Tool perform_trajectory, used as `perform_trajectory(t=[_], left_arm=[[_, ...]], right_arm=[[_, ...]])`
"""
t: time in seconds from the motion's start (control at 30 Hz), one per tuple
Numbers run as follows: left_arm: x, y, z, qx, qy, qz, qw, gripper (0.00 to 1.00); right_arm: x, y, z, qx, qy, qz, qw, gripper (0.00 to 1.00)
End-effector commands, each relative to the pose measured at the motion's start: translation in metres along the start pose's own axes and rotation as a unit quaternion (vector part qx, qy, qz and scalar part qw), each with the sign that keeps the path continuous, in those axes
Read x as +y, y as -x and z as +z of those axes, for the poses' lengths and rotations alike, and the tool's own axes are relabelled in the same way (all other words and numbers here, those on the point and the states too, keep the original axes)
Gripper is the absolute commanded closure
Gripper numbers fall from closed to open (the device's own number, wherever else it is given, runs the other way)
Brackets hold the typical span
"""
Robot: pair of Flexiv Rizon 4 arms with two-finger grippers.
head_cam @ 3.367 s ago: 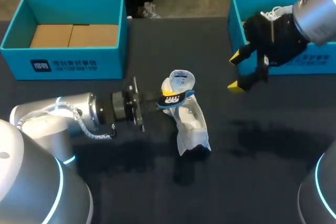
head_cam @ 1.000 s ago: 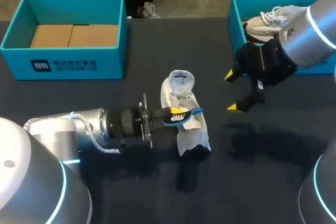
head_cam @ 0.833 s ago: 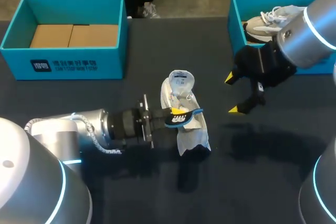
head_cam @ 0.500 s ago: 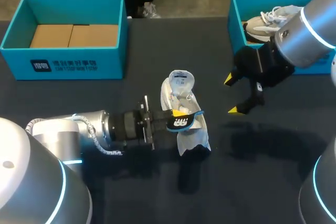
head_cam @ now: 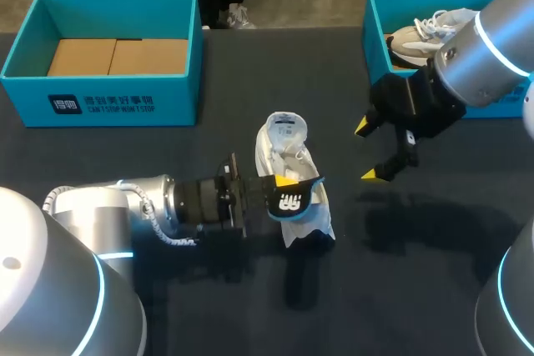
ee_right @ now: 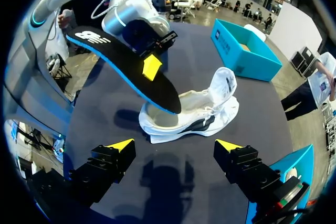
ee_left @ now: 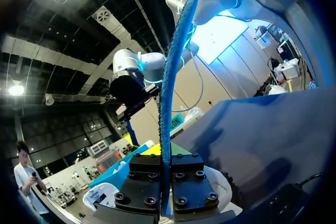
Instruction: Take the shoe out of the shoebox, open the shoe tongue, remove and reinsert the insole, then place the shoe into the shoebox
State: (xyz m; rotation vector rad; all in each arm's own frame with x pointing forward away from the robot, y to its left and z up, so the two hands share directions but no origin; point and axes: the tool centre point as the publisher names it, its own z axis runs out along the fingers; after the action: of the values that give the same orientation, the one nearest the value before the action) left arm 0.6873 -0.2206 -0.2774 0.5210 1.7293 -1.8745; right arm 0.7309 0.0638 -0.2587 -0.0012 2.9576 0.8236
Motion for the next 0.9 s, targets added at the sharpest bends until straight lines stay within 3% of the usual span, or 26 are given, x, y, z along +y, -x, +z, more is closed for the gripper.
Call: perform_trajectory(t=[0.03, 0.47, 0.9], left_arm=[[0.005, 0.0, 0.005, 0.001, 0.002, 0.004, 1.0, 1.0], [0.011, 0.004, 0.008, 0.004, 0.002, -0.007, 1.0, 1.0], [-0.009, 0.006, 0.002, -0.008, -0.011, -0.016, 1.0, 1.0]], right_arm=[[0.0, 0.001, 0.002, 0.0, 0.0, 0.0, 1.0, 0.0], [0.0, 0.001, 0.002, 0.0, 0.0, 0.0, 1.0, 0.0], [0.0, 0.001, 0.002, 0.0, 0.0, 0.0, 1.0, 0.0]])
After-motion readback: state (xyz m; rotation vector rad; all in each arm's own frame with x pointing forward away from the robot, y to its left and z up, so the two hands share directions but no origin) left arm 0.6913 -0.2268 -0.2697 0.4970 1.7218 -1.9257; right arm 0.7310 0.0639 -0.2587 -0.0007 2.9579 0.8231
